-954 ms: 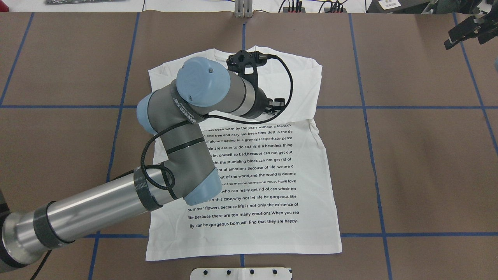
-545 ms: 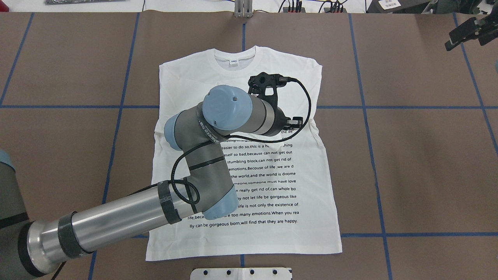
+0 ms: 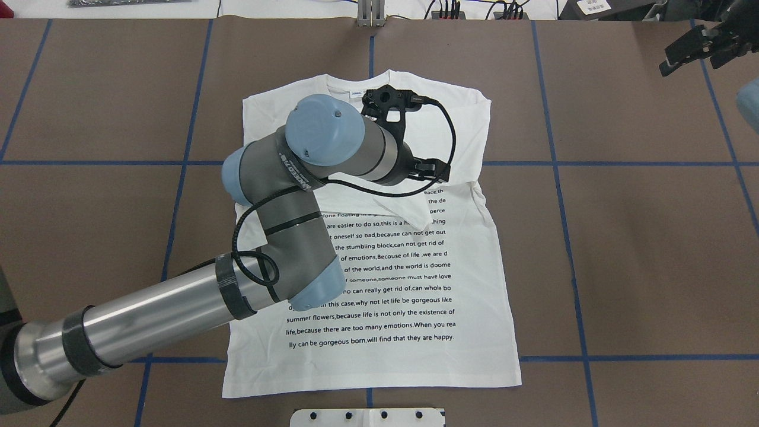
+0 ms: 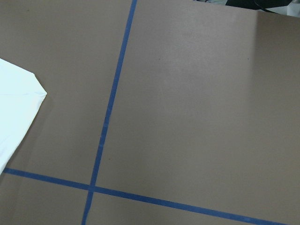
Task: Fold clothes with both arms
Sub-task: 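Lift the cuff with the left gripper and fold it across the shirt body, then release the sleeve and raise the left gripper while the right gripper moves toward the shoulder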
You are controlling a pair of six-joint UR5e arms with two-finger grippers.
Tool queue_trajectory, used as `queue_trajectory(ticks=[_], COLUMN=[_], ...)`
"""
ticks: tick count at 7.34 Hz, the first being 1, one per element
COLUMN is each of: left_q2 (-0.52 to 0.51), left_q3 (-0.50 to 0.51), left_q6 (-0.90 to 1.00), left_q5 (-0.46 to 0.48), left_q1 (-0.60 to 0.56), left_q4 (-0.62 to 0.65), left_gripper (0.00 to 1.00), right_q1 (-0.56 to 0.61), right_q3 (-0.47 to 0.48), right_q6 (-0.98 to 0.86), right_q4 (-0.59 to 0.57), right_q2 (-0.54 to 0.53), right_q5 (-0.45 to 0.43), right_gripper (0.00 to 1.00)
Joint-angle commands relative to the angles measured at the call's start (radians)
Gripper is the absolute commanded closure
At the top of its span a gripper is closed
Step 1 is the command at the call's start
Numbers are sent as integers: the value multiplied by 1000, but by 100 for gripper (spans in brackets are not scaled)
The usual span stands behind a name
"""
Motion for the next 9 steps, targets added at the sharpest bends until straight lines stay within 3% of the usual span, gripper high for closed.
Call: queue_trajectory(ticks=[1, 3, 5, 7, 9], left_q2=[150, 270, 394, 424, 425], left_q3=[-191, -347, -426, -439, -440], left_q6=[204, 429, 642, 700, 700], left_q5=[-84, -139, -213, -241, -242], left_q1=[-123, -244, -364, -395, -394], left_q4=[154, 277, 282, 280, 280], left_gripper=[0, 0, 0, 0, 0], right_q1=[-139, -302, -487, -610, -650], right_q3=[0, 5, -4, -39, -258], right_q6=[206, 441, 637, 728, 785], right_q4=[60, 76, 56, -65, -73], right_q2=[65, 128, 200, 295, 456], right_q5=[-115, -235, -407, -525, -578], right_gripper=[0, 0, 0, 0, 0])
